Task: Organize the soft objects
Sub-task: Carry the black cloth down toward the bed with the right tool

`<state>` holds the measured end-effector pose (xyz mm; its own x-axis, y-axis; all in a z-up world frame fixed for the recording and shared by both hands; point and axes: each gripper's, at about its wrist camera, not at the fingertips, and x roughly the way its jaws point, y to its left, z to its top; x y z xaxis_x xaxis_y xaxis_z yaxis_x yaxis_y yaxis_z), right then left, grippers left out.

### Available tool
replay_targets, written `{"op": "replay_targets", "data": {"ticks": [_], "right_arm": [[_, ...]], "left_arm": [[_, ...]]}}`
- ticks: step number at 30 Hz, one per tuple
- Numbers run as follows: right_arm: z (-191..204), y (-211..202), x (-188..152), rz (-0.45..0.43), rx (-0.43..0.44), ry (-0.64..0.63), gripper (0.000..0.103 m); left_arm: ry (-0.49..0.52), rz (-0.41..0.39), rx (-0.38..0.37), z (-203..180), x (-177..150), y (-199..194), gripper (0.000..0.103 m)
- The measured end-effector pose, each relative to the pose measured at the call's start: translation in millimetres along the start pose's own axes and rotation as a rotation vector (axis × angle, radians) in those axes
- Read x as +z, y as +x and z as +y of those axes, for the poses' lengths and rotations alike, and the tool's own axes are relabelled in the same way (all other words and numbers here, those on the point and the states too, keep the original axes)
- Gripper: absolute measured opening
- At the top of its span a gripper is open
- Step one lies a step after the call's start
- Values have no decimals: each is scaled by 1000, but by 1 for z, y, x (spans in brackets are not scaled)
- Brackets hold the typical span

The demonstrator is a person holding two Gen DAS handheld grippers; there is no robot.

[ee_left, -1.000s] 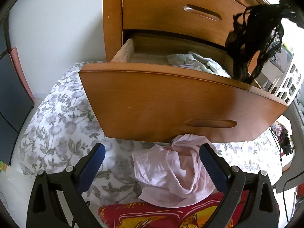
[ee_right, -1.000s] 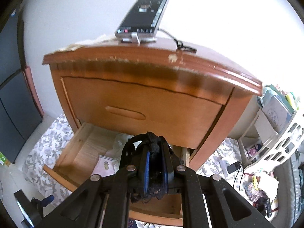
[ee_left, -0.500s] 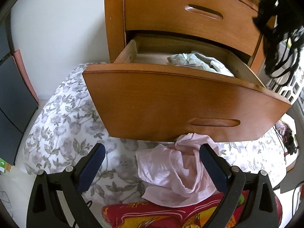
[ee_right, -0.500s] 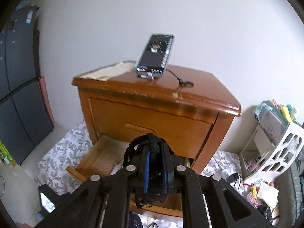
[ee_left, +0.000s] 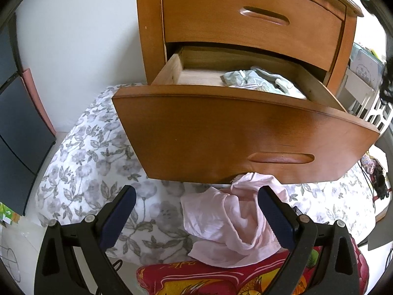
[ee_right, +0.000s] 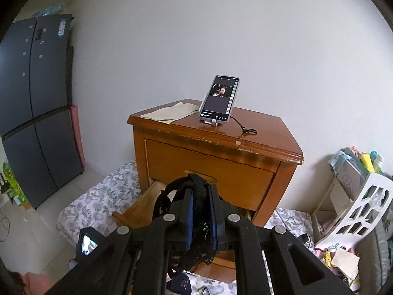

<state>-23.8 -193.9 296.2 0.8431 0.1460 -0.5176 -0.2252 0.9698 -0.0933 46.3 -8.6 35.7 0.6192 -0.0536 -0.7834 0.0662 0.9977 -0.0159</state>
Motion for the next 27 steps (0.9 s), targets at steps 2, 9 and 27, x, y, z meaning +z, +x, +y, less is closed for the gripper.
{"op": "replay_targets", "data": {"ticks": [2, 9, 27], "right_arm": [[1, -4, -3, 3, 0, -3, 12], [2, 3, -22, 65, 26, 9, 12], [10, 95, -105, 371, 94, 98, 12]], "left_arm": [[-1, 0, 1, 0, 0, 0, 99], [-7, 0, -1, 1, 0, -1, 99], [-22, 9, -10, 4, 0, 2, 99]]}}
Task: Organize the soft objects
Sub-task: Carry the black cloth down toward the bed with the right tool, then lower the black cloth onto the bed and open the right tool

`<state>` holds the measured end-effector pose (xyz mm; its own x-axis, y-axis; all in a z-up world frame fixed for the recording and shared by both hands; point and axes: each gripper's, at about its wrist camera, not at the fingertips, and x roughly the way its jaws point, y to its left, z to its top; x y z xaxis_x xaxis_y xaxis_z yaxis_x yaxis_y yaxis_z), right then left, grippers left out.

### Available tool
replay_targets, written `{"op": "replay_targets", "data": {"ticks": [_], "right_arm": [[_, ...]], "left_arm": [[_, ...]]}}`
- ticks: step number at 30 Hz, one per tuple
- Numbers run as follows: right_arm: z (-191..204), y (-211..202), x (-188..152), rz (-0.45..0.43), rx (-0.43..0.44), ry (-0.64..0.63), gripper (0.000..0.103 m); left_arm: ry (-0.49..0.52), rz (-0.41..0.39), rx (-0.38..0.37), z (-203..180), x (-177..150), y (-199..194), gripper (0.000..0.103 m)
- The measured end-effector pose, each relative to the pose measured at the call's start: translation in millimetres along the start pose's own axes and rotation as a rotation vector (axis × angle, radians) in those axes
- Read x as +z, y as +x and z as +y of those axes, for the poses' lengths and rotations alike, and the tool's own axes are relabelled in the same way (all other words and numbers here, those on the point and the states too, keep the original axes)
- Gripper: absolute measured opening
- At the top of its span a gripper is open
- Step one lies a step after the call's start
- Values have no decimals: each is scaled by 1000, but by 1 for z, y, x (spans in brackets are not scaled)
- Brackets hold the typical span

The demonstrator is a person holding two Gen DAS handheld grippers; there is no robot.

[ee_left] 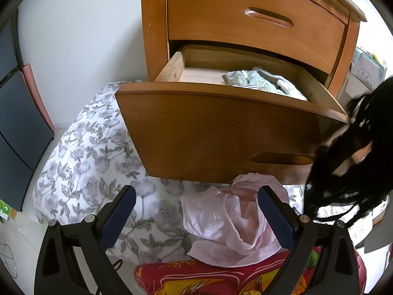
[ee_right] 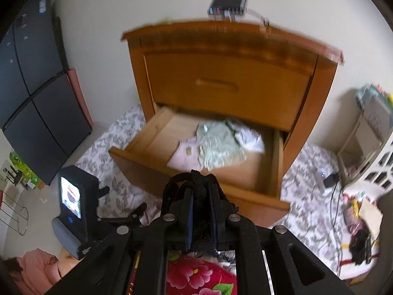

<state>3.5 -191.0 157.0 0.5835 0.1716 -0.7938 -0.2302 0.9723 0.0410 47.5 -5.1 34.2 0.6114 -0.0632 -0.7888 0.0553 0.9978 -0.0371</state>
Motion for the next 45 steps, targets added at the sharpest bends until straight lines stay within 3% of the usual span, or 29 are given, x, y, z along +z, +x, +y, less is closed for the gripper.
{"op": "replay_targets", "data": {"ticks": [16, 30, 36, 40, 45], "right_arm": [[3, 105, -45, 216, 3, 85, 13], [5, 163, -86, 363, 10, 163, 14], [3, 168, -92, 382, 12, 169, 25], [6, 162, -91, 372, 10, 161, 55], [8, 148, -88, 334, 7, 138, 57]], "left_arm": [[-6, 5, -6, 1, 0, 1, 99], [-4, 10, -7, 1, 0, 2, 99], [-1, 12, -3, 1, -1, 3, 99], [0, 12, -2, 1, -1, 3, 99], [0, 12, -3, 1, -1, 3, 99]]}}
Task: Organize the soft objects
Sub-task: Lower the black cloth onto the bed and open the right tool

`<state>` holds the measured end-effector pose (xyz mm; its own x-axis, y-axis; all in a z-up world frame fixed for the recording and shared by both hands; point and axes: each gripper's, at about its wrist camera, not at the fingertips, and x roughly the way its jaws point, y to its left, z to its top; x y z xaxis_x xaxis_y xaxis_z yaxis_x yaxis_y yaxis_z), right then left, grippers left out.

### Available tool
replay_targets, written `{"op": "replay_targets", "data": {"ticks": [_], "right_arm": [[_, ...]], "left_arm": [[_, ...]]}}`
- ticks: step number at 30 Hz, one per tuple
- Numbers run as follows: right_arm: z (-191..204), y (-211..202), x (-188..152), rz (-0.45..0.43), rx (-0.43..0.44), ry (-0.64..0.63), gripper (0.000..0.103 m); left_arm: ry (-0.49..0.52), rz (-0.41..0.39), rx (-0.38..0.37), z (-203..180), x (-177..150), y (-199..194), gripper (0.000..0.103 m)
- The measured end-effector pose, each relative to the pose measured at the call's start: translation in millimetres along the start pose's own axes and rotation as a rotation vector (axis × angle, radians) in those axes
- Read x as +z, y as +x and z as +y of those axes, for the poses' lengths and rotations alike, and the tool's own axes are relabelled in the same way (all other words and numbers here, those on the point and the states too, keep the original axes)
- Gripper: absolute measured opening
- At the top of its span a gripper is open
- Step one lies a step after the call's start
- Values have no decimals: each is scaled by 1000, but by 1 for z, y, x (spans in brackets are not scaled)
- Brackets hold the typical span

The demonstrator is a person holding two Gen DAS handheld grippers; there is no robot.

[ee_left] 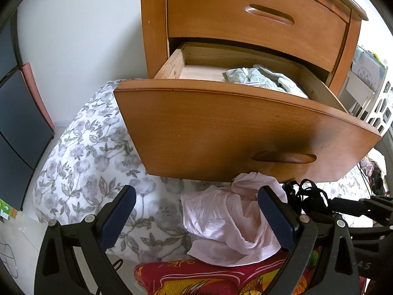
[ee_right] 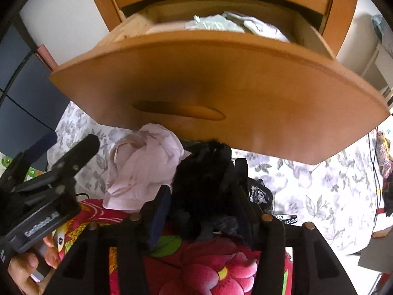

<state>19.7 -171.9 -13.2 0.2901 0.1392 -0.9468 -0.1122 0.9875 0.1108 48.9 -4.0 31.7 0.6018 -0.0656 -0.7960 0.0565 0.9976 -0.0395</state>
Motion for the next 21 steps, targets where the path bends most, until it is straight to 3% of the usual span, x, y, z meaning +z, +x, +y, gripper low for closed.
{"op": "replay_targets", "data": {"ticks": [10, 15, 17, 21], "right_arm": [[-15, -16, -2, -59, -20, 37, 86], [-23, -13, -5, -59, -30, 68, 93], [-25, -13, -6, -63, -35, 72, 103], [-27, -13, -10, -83, -48, 78, 103]], "left_arm": [[1, 1, 0, 0, 0, 1, 99], [3, 3, 2, 1, -1, 0, 99], [3, 4, 3, 2, -2, 0, 99], [2, 6, 2, 1, -1, 1, 99]]}}
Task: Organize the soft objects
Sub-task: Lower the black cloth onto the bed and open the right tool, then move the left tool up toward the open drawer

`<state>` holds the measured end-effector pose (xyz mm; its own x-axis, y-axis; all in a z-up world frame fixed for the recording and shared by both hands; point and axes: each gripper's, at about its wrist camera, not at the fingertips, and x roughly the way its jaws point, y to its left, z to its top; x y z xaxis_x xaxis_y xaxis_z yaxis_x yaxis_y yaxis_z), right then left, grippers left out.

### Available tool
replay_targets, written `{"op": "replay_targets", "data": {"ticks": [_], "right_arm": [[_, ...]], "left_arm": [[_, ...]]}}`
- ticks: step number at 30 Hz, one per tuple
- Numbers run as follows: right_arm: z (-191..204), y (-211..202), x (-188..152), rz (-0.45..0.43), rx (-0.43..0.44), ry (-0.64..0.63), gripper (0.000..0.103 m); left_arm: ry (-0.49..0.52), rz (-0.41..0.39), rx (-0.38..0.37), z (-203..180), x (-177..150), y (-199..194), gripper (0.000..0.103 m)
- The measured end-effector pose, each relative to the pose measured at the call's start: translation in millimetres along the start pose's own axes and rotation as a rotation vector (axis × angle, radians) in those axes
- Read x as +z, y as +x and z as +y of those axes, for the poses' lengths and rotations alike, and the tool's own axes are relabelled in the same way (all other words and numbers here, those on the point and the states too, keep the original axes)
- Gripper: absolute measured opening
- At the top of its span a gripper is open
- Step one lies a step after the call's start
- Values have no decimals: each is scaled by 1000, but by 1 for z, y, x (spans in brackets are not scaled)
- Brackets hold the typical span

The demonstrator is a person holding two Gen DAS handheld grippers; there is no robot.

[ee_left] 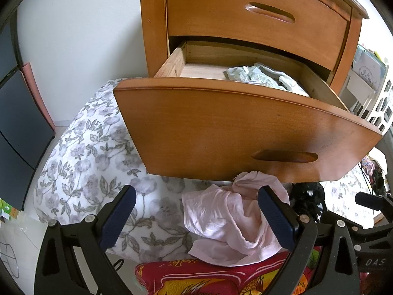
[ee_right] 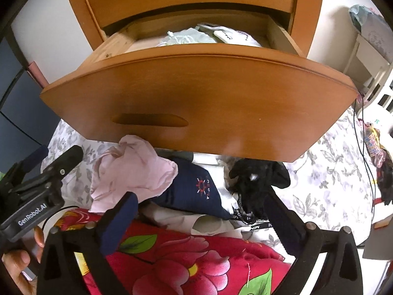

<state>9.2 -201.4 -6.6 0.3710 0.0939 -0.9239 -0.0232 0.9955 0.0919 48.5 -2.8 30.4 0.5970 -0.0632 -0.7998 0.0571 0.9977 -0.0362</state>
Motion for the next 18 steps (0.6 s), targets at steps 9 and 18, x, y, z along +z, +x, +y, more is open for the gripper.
{"op": "replay_targets", "data": {"ticks": [9, 18], "right_arm": [[1, 6, -6, -33, -9, 15, 103], [-4, 6, -9, -67, -18, 59, 103]], "left_arm": [[6, 8, 9, 0, 0, 2, 99], [10, 15, 15, 0, 1, 3, 99]]}}
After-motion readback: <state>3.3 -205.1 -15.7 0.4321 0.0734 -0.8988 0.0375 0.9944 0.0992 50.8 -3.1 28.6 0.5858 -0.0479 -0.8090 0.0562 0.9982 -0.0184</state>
